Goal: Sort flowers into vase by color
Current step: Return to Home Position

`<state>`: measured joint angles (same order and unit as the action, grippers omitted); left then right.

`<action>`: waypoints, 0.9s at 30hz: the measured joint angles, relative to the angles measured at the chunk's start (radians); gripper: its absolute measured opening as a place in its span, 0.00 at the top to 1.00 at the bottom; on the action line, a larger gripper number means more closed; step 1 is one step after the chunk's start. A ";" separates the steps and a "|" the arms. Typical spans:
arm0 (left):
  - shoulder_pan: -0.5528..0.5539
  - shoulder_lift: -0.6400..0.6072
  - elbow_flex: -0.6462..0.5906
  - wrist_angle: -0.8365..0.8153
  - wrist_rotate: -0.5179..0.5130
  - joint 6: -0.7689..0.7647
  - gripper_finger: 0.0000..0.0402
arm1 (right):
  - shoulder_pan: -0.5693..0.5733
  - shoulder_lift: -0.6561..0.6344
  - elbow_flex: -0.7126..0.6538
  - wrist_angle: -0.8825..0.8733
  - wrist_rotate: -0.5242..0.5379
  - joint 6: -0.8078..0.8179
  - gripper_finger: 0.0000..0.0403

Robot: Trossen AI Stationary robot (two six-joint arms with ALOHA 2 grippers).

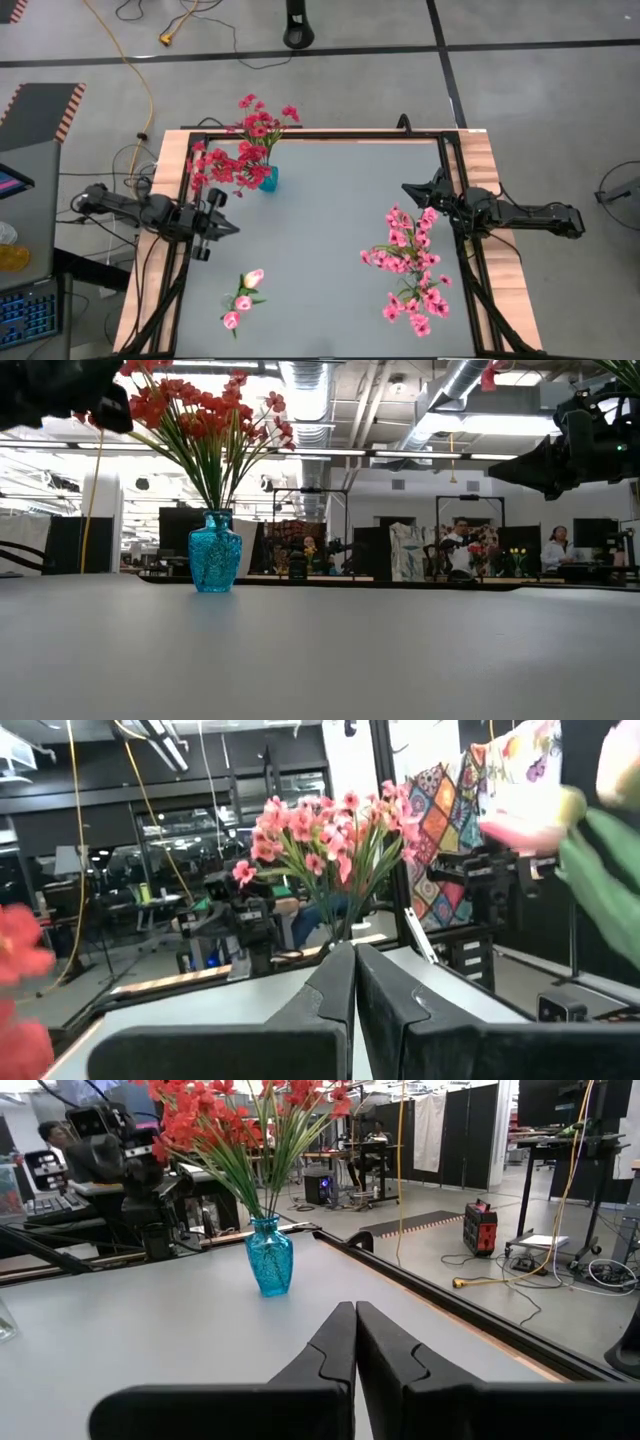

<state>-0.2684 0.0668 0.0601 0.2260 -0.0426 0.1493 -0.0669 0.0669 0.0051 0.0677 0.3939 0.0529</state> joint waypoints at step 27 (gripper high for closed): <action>0.267 -0.028 -0.051 -0.181 -0.083 -0.045 1.00 | 0.000 0.000 0.000 0.000 0.000 0.000 0.91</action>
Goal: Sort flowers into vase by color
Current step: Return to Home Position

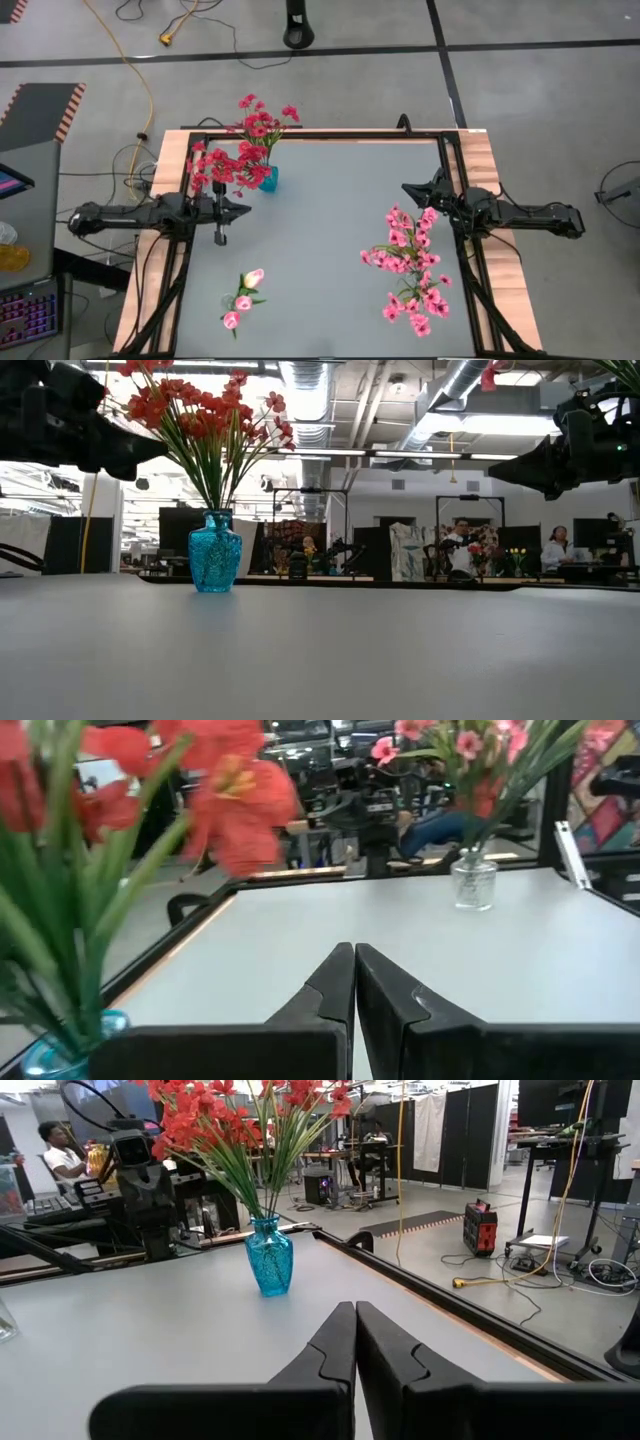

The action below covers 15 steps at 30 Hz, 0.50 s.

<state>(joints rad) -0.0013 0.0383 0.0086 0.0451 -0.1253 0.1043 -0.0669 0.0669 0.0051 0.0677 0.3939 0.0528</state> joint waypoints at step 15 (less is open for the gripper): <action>0.143 0.056 -0.001 -0.019 0.112 -0.014 1.00 | 0.000 0.000 0.000 0.000 0.000 0.000 0.91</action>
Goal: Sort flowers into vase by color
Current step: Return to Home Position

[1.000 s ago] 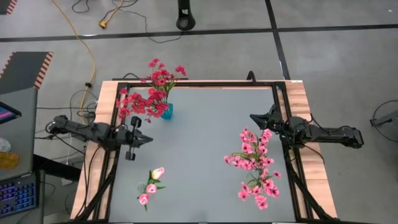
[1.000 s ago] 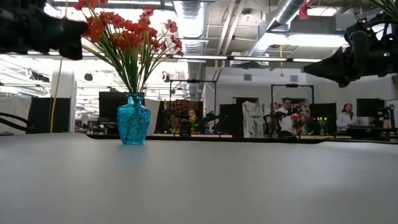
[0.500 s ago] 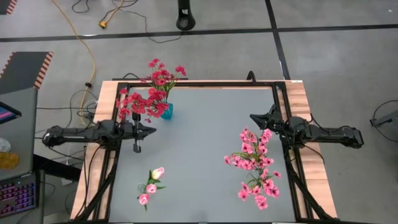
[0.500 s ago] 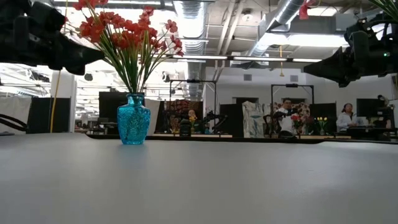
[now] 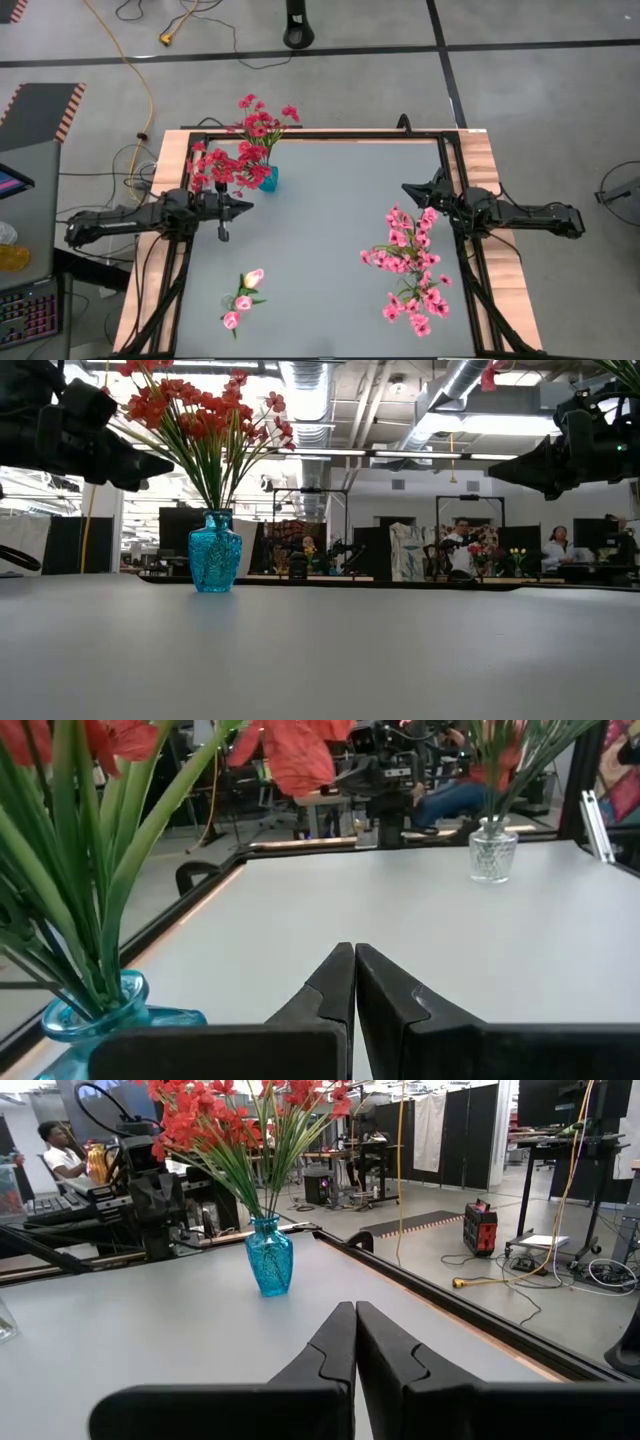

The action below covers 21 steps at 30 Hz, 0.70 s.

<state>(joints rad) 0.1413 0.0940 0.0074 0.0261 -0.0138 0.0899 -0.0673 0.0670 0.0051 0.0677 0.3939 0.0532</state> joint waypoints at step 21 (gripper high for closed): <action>0.000 0.000 -0.001 0.002 -0.006 0.040 1.00 | 0.000 0.000 0.000 0.000 0.000 0.000 0.91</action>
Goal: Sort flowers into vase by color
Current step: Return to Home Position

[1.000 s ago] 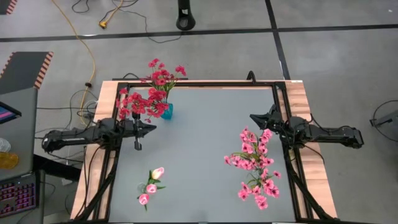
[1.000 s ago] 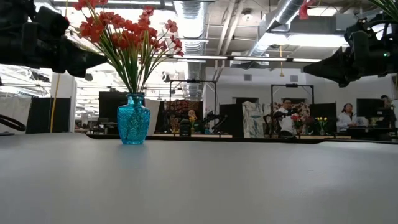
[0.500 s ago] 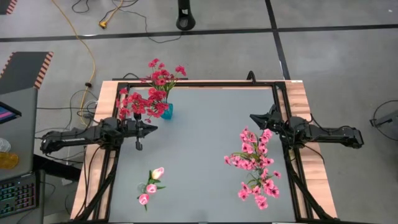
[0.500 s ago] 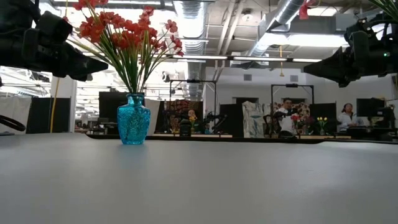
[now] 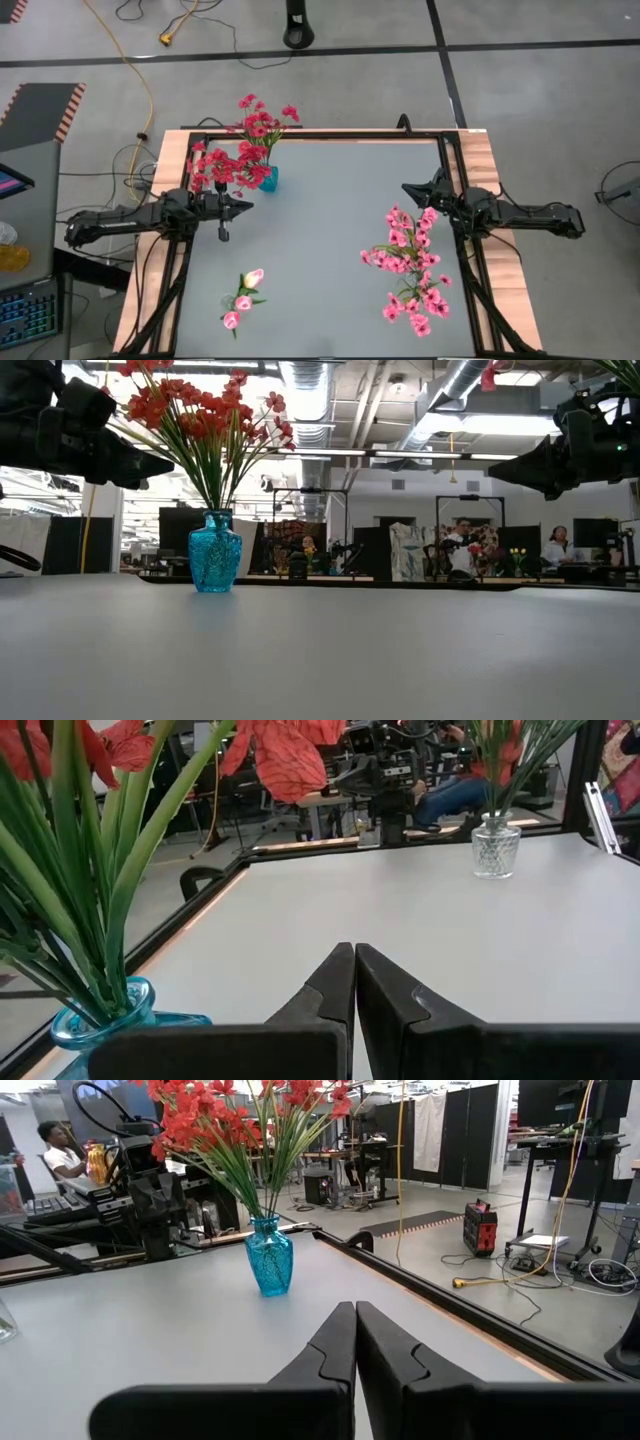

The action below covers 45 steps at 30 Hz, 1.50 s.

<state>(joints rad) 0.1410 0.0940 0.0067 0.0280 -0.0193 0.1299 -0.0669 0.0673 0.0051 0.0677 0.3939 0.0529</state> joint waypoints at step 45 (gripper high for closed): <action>0.000 0.000 0.000 0.000 0.001 -0.100 1.00 | 0.000 0.000 0.000 0.000 0.000 0.000 0.91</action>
<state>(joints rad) 0.1410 0.0940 0.0067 0.0282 -0.0185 0.0296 -0.0669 0.0671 0.0051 0.0678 0.3939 0.0528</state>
